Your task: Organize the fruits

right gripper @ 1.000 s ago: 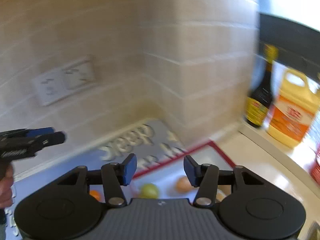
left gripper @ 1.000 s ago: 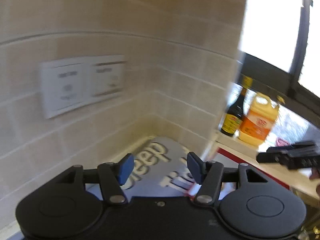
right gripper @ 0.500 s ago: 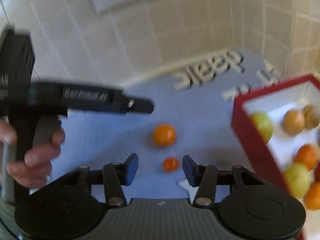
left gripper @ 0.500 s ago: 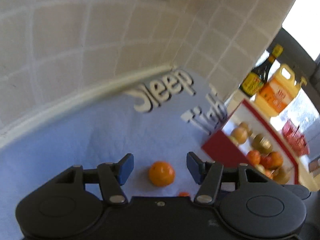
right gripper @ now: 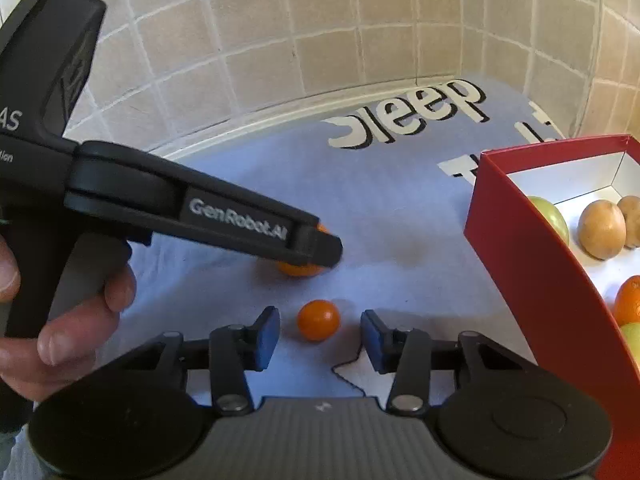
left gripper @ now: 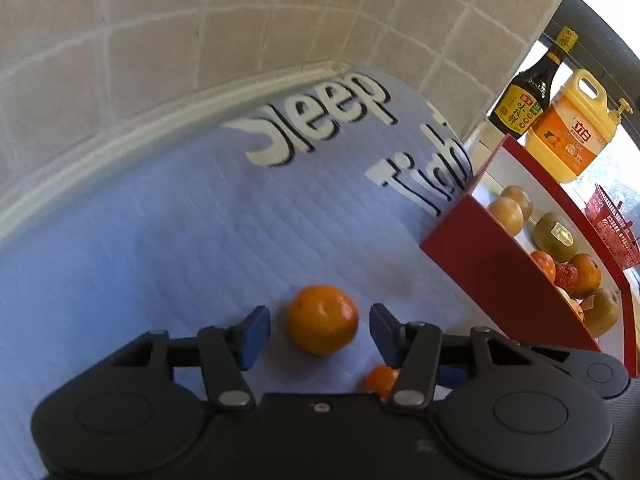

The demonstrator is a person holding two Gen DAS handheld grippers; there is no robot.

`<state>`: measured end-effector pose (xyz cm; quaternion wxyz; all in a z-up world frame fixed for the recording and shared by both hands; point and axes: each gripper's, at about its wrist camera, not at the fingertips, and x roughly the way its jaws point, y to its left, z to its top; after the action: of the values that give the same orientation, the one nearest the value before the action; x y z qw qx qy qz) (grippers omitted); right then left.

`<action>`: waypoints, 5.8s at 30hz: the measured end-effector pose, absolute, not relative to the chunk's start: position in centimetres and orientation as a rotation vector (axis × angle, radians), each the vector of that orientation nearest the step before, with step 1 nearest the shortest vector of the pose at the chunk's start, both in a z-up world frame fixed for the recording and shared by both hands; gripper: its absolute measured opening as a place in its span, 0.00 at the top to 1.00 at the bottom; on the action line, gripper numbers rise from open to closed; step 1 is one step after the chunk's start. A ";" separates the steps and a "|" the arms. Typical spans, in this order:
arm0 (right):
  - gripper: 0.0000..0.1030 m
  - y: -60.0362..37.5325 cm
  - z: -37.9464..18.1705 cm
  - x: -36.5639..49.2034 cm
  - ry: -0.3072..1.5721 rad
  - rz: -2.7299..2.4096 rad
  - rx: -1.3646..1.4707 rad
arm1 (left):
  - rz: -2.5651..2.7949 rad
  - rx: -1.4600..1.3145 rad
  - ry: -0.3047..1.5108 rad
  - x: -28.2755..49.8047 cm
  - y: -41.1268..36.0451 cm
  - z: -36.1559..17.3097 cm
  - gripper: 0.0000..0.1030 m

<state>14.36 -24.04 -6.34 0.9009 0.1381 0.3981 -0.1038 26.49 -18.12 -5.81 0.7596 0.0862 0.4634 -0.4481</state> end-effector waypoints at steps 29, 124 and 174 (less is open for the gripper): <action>0.66 -24.6 -6.9 14.1 0.795 -0.259 0.303 | -0.986 0.185 0.994 26.3 -17.8 -5.8 0.50; 0.49 -26.7 5.2 -7.7 0.800 -0.670 0.405 | -0.750 0.368 0.804 2.2 -15.9 4.4 0.22; 0.44 -26.9 5.4 -7.8 0.790 -0.694 0.391 | -0.791 0.337 0.816 1.6 -15.6 4.4 0.22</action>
<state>-7.76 -26.92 5.37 0.8468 0.1856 0.3745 -0.3290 1.63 -15.61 4.37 0.8294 0.1590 0.3847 -0.3727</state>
